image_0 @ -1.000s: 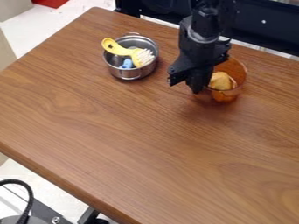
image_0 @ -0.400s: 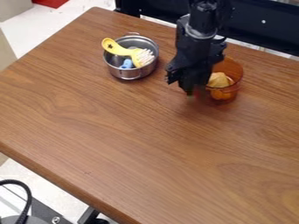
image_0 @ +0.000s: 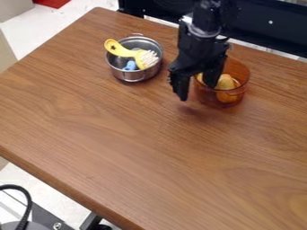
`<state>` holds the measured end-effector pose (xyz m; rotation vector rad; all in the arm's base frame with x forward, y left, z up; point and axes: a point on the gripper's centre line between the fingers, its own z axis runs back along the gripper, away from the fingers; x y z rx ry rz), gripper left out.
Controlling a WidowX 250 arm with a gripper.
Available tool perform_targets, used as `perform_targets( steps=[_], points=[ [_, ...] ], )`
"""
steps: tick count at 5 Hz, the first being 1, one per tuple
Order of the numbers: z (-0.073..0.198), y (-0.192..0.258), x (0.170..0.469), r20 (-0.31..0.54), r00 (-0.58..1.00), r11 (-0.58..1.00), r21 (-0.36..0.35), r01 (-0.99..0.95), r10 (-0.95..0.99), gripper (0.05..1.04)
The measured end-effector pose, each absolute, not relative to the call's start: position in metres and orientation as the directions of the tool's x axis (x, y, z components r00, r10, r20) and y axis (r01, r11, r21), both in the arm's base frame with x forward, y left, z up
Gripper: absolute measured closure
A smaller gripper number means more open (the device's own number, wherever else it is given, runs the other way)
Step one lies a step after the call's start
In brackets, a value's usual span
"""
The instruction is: Moved the orange pot to the right side of the silver pot
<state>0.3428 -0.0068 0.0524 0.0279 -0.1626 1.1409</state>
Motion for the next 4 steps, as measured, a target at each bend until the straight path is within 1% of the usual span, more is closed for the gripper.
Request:
perform_targets(
  steps=[1, 2, 3, 4],
  points=[
    [0.075, -0.009, 0.343, 0.123, 0.413, 0.426, -0.119, -0.897, 0.903, 0.084],
    [0.087, -0.011, 0.339, 0.121, 0.439, 0.454, -0.143, -0.88, 0.89, 0.085],
    [0.097, -0.014, 0.319, 0.124, 0.507, 0.521, -0.132, -0.843, 0.853, 0.085],
    [0.091, -0.011, 0.296, 0.122, 0.561, 0.573, -0.096, -0.814, 0.819, 0.085]
  ],
)
